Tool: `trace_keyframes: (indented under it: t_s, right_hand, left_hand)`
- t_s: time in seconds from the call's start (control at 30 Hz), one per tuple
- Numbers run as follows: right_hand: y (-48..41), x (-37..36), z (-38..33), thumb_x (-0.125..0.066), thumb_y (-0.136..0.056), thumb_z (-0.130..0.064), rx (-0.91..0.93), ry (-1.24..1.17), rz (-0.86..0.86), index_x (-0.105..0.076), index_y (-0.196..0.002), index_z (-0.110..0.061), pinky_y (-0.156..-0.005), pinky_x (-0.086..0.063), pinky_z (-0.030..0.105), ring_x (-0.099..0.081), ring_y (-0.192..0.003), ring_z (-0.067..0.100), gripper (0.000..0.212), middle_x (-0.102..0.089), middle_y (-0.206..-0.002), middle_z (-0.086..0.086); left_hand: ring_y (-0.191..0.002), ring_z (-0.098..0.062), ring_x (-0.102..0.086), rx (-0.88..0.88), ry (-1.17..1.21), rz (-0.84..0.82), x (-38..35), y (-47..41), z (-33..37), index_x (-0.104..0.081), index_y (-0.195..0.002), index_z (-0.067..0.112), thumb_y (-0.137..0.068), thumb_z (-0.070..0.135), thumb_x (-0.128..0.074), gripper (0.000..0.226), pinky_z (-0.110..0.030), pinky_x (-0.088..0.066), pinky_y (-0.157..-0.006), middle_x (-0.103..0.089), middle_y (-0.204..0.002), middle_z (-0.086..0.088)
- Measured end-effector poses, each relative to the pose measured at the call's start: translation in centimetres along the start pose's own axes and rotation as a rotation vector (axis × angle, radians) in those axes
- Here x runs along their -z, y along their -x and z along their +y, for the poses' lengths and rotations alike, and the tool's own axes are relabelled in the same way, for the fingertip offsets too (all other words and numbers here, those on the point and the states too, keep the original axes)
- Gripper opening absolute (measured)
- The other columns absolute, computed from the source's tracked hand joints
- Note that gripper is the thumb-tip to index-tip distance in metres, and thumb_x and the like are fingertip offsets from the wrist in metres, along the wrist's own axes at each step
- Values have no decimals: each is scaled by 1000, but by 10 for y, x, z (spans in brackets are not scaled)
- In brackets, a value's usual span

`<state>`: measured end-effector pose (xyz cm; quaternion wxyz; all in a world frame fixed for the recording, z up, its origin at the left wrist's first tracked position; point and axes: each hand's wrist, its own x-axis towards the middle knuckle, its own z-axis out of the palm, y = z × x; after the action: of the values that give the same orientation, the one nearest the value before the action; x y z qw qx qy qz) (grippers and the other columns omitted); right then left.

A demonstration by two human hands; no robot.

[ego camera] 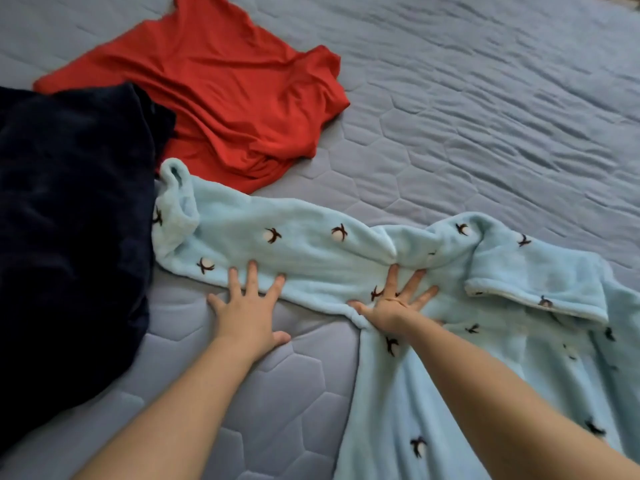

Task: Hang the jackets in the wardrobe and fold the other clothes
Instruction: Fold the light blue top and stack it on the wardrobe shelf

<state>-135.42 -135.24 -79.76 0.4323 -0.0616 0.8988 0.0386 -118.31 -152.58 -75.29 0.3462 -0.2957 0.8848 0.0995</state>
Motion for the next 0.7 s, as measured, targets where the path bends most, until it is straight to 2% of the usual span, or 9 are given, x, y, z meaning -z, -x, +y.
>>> trace_keyframes:
  t_s: [0.07,0.13,0.23,0.3,0.37,0.43,0.47,0.6,0.7]
  right_hand:
    - [1,5,-2,-43,-53,-94,13,19,-45,62,-97,-48,-101,4,78,40,-129,50,123,69,-116,2]
    - [6,14,-2,-44,-59,-92,39,98,-91,53,-121,-40,-107,6,71,36,-129,54,126,58,-132,14]
    - [7,49,-1,-48,-67,-85,104,206,-205,26,-146,-31,-115,-6,59,9,-140,54,122,29,-151,24]
    - [4,86,2,-53,-81,-64,270,158,-156,-20,-147,-22,-107,-36,46,-36,-133,37,85,-27,-151,19]
    - [-6,119,11,-52,-86,-38,521,184,195,-49,-125,-20,-90,-46,38,-56,-106,24,44,-57,-119,3]
    - [-25,143,27,-55,-83,-30,700,311,537,-50,-125,-23,-97,-35,39,-48,-114,24,43,-52,-123,0]
    - [-37,152,37,-56,-82,-32,731,379,562,-44,-132,-26,-105,-27,42,-39,-127,24,52,-44,-135,0]
    - [-71,176,77,-48,-72,-71,740,591,299,11,-149,-41,-114,2,57,15,-147,20,101,13,-159,-11]
    - [-72,178,106,-45,-65,-77,713,721,335,10,-149,-38,-114,-8,59,0,-148,23,108,3,-160,-9]
  left_hand:
    - [-144,-40,2,11,-44,-23,12,3,1,2,-148,43,-75,79,-46,94,-61,-22,-106,12,-158,-10]
    - [-137,-35,-27,28,-72,54,32,5,3,-23,-144,41,-81,76,-36,74,-51,-27,-103,-23,-152,-11]
    - [-93,-28,-60,-30,-72,481,67,-13,5,-57,-110,20,-90,45,-50,33,-41,-38,-80,-62,-100,-5]
    - [-86,-32,-59,-104,-8,709,86,-37,8,-61,-101,11,-83,22,-64,21,-42,-42,-71,-60,-92,-10]
    - [-103,-32,-54,-174,69,685,101,-63,17,-57,-117,12,-84,21,-62,34,-43,-40,-80,-56,-110,-10]
    - [-119,-24,-47,-232,63,547,105,-87,26,-45,-133,19,-92,33,-51,44,-40,-34,-94,-51,-126,-4]
    - [-121,-21,-45,-259,-4,503,105,-97,27,-42,-134,22,-94,39,-46,43,-37,-32,-96,-51,-128,-1]
    - [-107,-21,-54,-295,-173,448,103,-114,6,-47,-106,23,-93,53,-40,34,-35,-36,-85,-59,-110,1]
    - [-99,-24,-60,-253,-156,434,101,-117,5,-44,-90,22,-92,49,-46,27,-36,-35,-75,-64,-100,-1]
